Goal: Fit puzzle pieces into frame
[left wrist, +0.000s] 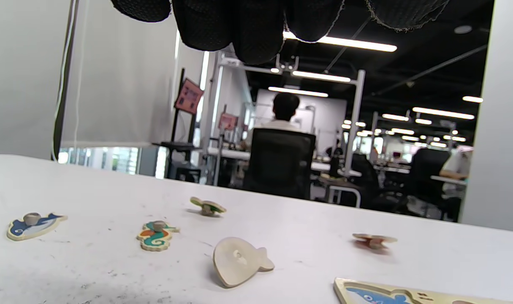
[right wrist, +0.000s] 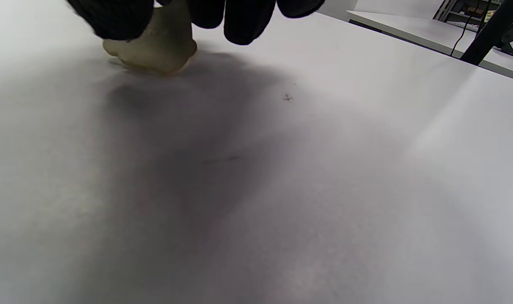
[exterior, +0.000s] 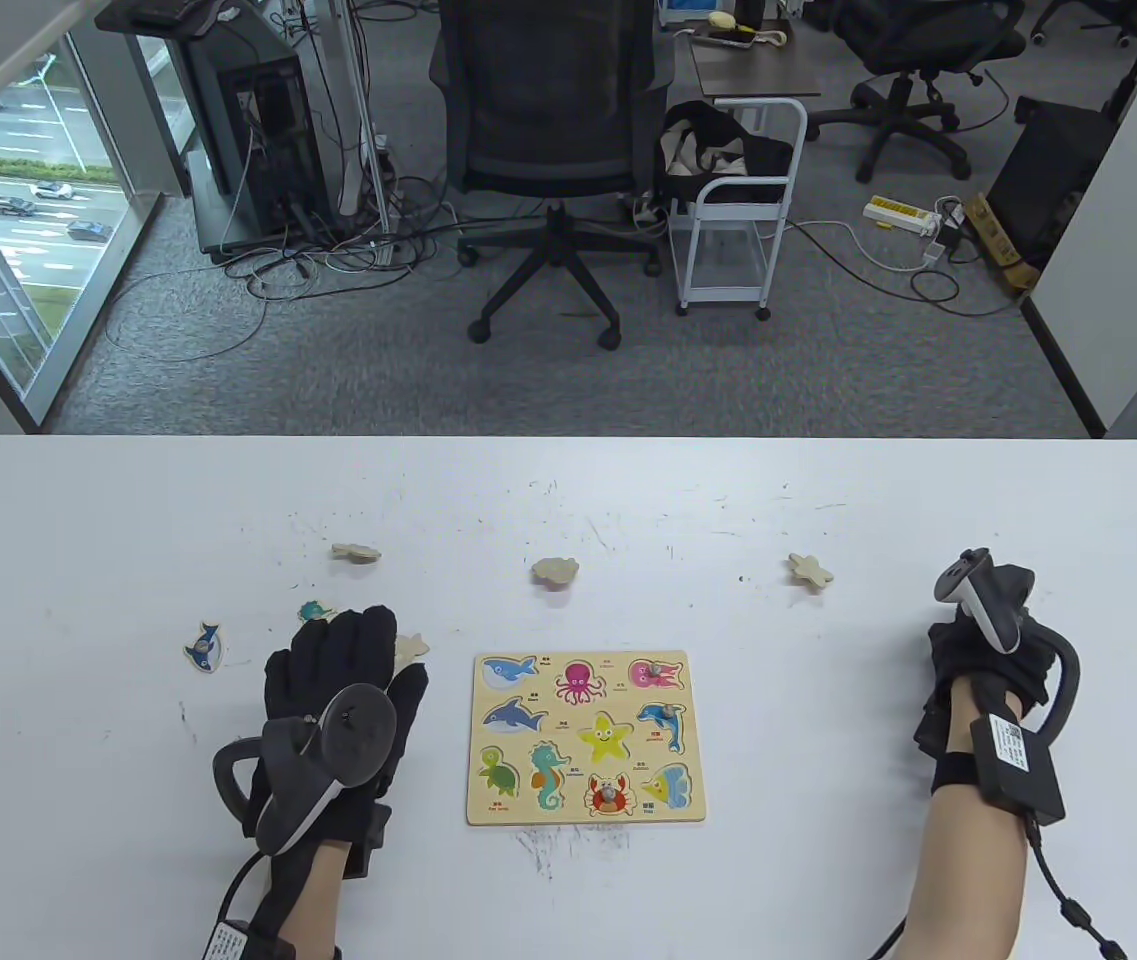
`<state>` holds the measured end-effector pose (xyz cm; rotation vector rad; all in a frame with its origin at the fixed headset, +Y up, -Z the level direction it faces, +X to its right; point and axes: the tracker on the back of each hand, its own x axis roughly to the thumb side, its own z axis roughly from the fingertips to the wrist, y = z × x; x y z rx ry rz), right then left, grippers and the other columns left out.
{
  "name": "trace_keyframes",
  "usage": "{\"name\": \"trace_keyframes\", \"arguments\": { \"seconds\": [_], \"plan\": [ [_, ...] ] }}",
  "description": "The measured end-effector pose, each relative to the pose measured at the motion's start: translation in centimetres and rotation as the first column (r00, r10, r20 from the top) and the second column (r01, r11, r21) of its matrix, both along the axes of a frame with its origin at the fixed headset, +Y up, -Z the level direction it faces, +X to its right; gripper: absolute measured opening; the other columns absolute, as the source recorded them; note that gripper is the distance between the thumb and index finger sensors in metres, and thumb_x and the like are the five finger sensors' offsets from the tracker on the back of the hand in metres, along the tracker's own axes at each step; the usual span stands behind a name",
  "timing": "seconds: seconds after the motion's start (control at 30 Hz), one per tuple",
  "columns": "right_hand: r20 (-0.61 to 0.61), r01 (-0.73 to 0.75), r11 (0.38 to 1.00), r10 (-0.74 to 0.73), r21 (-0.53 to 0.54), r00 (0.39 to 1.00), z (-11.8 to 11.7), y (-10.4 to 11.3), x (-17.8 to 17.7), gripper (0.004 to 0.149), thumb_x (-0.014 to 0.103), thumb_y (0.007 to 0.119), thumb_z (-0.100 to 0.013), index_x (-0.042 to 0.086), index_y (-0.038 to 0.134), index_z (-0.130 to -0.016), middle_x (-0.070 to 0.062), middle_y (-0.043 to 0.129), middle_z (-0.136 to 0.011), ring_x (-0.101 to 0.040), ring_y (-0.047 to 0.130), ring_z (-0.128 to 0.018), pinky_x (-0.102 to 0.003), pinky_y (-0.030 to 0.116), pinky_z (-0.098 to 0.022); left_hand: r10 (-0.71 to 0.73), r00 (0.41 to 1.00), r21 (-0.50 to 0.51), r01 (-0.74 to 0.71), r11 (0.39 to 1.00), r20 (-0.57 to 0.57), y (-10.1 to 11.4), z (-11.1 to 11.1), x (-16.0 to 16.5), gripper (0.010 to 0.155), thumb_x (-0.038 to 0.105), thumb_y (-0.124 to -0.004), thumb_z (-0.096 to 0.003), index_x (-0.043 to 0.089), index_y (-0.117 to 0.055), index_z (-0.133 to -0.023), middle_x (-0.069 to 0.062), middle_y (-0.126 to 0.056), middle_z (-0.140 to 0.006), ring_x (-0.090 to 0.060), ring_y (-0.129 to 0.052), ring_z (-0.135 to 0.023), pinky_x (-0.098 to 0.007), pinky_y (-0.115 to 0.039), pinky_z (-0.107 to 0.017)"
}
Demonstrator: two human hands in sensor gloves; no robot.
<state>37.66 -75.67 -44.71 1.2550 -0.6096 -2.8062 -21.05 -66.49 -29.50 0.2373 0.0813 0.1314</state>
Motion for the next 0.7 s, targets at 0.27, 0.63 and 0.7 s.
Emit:
{"name": "trace_keyframes", "arguments": {
  "seconds": [0.27,0.63,0.7],
  "plan": [
    [0.0,0.005,0.998,-0.005,0.064,1.0,0.2,-0.5,0.0,0.056,0.05,0.081,-0.046,0.045,0.061,-0.098,0.016,0.076,-0.099,-0.011,0.083,-0.091,-0.042,0.063,-0.079,-0.001,1.0,-0.008,0.001,1.0,0.0,0.0,0.0,0.1,0.069,0.066,-0.064,-0.0526,0.036,-0.056,-0.115,-0.002,-0.07,-0.121,-0.035,-0.064,-0.113,-0.06,-0.055,-0.083],
    [-0.286,0.102,0.945,-0.009,0.311,0.958,4.4,4.6,-5.2,0.046,0.044,0.085,-0.044,0.04,0.075,-0.089,0.014,0.089,-0.085,-0.013,0.093,-0.078,-0.045,0.073,-0.069,0.023,0.998,-0.003,-0.023,1.0,0.065,0.2,0.2,1.5,0.07,0.066,-0.064,-0.0526,0.036,-0.055,-0.115,-0.001,-0.07,-0.121,-0.034,-0.064,-0.113,-0.056,-0.054,-0.084],
    [-0.364,0.127,0.93,0.007,0.344,0.931,5.7,6.2,-7.4,0.046,0.044,0.085,-0.044,0.039,0.076,-0.088,0.014,0.089,-0.085,-0.013,0.094,-0.077,-0.045,0.074,-0.068,0.005,0.997,0.004,-0.005,1.0,0.082,0.2,0.5,2.2,0.07,0.066,-0.064,-0.0525,0.036,-0.054,-0.115,-0.001,-0.07,-0.121,-0.034,-0.065,-0.113,-0.056,-0.054,-0.084]
  ]
}}
